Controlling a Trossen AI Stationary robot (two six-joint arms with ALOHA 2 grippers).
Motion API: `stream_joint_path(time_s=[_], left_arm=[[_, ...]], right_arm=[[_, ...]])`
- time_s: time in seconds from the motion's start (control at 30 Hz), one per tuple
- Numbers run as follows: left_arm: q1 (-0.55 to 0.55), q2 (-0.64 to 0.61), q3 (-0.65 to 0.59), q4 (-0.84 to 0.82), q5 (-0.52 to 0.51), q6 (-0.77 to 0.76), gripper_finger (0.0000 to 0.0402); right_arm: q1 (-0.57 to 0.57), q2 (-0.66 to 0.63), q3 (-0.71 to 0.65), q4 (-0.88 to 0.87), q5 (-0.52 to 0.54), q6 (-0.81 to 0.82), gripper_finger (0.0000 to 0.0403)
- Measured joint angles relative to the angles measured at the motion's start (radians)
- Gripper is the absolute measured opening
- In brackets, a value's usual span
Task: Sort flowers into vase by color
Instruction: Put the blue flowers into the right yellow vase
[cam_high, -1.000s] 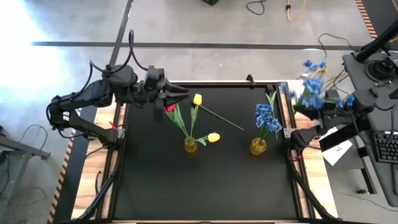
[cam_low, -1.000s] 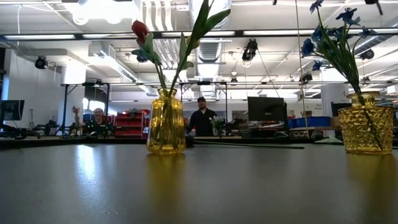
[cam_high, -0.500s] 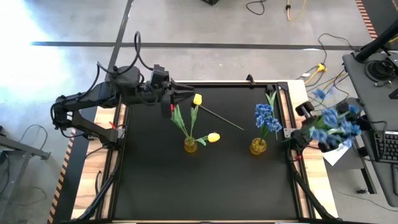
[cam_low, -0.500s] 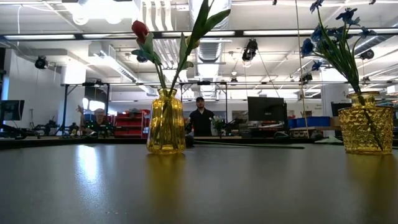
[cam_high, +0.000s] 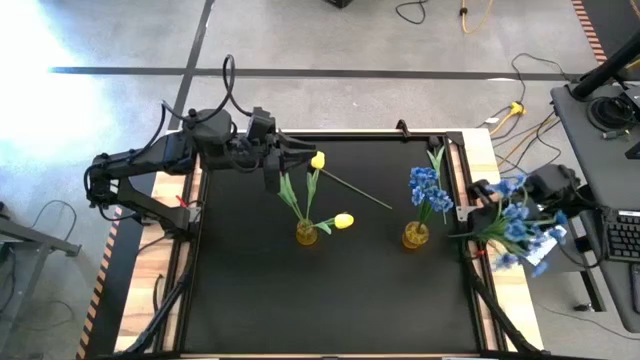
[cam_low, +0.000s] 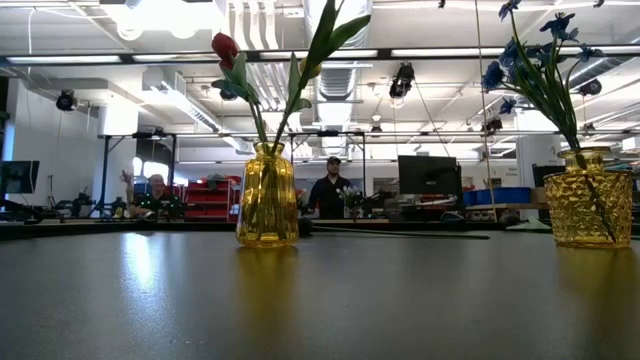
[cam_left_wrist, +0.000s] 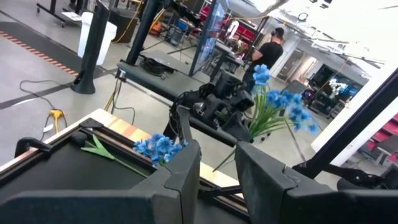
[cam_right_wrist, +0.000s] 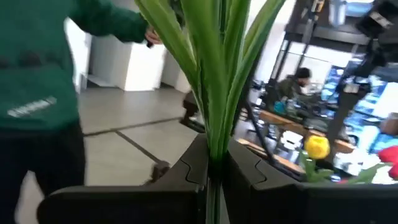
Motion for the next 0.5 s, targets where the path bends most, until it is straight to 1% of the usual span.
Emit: stream_joint_path(time_s=[0.1, 0.2, 0.3, 0.4, 0.5], left_arm=[[0.000, 0.000, 0.000, -0.003, 0.000, 0.000, 0.0091], [-0.002, 0.000, -0.001, -0.004, 0.000, 0.000, 0.0091], [-0.004, 0.000, -0.001, -0.019, 0.000, 0.001, 0.0091], [-0.004, 0.000, -0.001, -0.046, 0.001, 0.001, 0.0091], [-0.004, 0.000, -0.001, -0.058, 0.001, -0.004, 0.0091]], right_arm=[[0.000, 0.000, -0.033, 0.004, 0.050, -0.046, 0.0015], [0.000, -0.001, -0.076, 0.011, 0.129, -0.094, 0.0015], [0.000, -0.001, -0.113, 0.032, 0.206, -0.081, 0.0014], [0.000, -0.001, -0.158, 0.060, 0.224, -0.055, 0.0014], [0.000, -0.002, -0.212, 0.106, 0.271, -0.020, 0.0014]])
